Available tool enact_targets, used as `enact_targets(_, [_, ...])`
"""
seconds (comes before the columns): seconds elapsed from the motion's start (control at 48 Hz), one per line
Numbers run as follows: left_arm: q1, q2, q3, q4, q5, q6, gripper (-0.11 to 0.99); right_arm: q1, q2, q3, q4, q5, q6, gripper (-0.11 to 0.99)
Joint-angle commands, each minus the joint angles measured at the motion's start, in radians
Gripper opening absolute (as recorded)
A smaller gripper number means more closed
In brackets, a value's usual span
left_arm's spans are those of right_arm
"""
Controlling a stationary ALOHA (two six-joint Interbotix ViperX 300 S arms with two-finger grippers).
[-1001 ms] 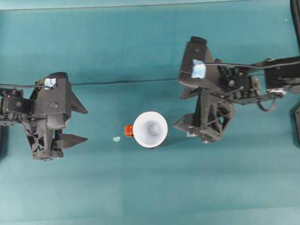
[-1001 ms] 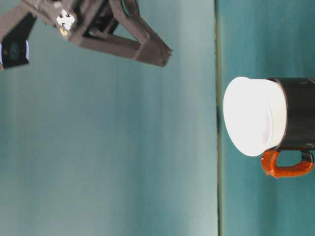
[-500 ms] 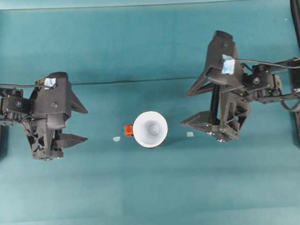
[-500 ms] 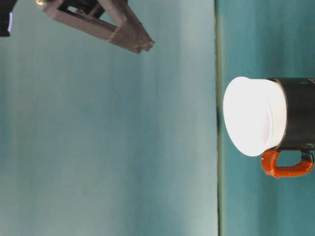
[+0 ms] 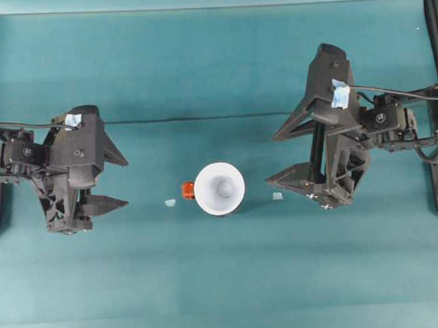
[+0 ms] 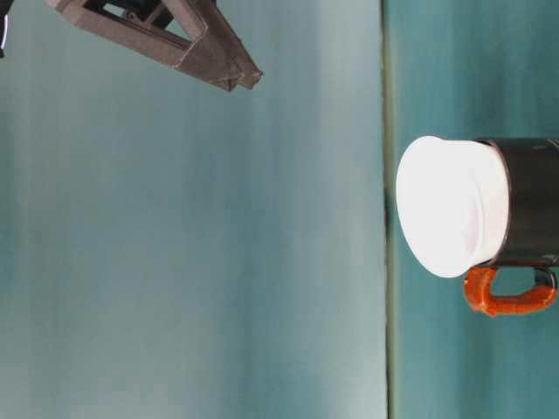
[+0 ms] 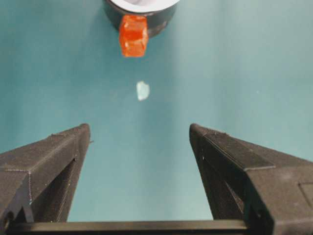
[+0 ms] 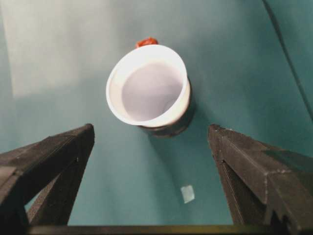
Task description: Put the paper cup into the moved red handle cup holder.
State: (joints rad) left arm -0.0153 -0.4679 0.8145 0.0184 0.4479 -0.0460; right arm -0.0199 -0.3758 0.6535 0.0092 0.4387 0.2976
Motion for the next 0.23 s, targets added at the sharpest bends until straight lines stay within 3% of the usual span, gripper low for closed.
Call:
enact_targets(0.0, [-0.002,-0.009,-0.009,0.002,-0.005,0.000,0.89,0.003,-0.048,-0.011,0.000,-0.005,-0.009,0.76])
enact_targets(0.208, [-0.002,-0.009,-0.009,0.002,-0.005,0.000,0.89,0.003,-0.048,-0.011,0.000,-0.005,-0.009,0.76])
